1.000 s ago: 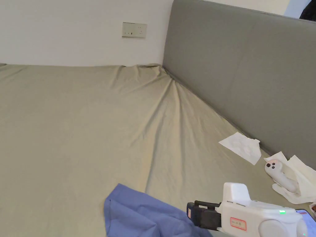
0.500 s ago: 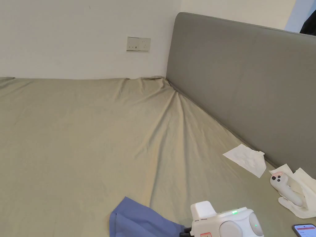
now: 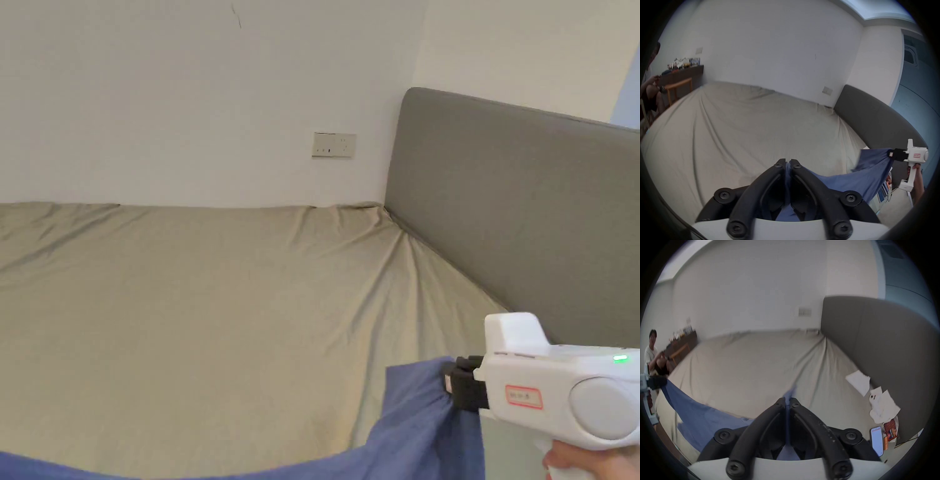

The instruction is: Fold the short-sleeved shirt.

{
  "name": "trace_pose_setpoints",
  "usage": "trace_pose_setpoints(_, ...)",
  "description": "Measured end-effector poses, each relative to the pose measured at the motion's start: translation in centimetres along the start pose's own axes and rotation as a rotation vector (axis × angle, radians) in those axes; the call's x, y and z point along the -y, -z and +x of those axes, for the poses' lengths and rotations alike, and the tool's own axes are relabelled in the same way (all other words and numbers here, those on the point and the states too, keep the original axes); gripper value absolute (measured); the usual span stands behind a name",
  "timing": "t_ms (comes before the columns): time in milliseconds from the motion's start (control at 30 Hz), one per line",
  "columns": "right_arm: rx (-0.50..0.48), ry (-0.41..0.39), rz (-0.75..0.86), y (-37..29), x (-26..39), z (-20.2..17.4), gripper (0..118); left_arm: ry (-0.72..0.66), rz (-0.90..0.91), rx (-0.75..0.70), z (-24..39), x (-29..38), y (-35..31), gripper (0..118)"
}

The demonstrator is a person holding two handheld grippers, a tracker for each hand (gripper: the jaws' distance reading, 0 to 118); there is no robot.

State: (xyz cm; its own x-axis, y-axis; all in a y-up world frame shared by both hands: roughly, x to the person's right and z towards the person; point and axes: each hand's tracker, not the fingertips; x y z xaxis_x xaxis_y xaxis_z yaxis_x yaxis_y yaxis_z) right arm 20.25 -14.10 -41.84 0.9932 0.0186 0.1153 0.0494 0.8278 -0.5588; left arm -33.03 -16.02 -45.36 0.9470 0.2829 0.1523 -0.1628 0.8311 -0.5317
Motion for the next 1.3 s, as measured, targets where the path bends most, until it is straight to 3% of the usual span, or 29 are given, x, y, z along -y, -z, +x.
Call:
trace_pose_setpoints(133,0.000,0.023,0.169,-4.8,-3.9,-0.6,7,0.051,0.083,-0.037,0.6,-3.7,-3.2,5)
trace_pose_setpoints(500,0.004,-0.026,0.374,-12.3,-13.6,-4.1,7,0.138,0.276,-0.165,1.2,-15.4,-10.0,5)
trace_pose_setpoints(967,0.089,-0.094,0.473,-9.2,-28.1,-8.6,7,0.262,0.392,-0.327,5.1,-28.1,-7.2,5)
trace_pose_setpoints(1300,0.153,-0.024,0.517,-3.8,-35.2,-10.6,7,0.191,0.493,-0.417,6.1,-35.7,-0.9,5)
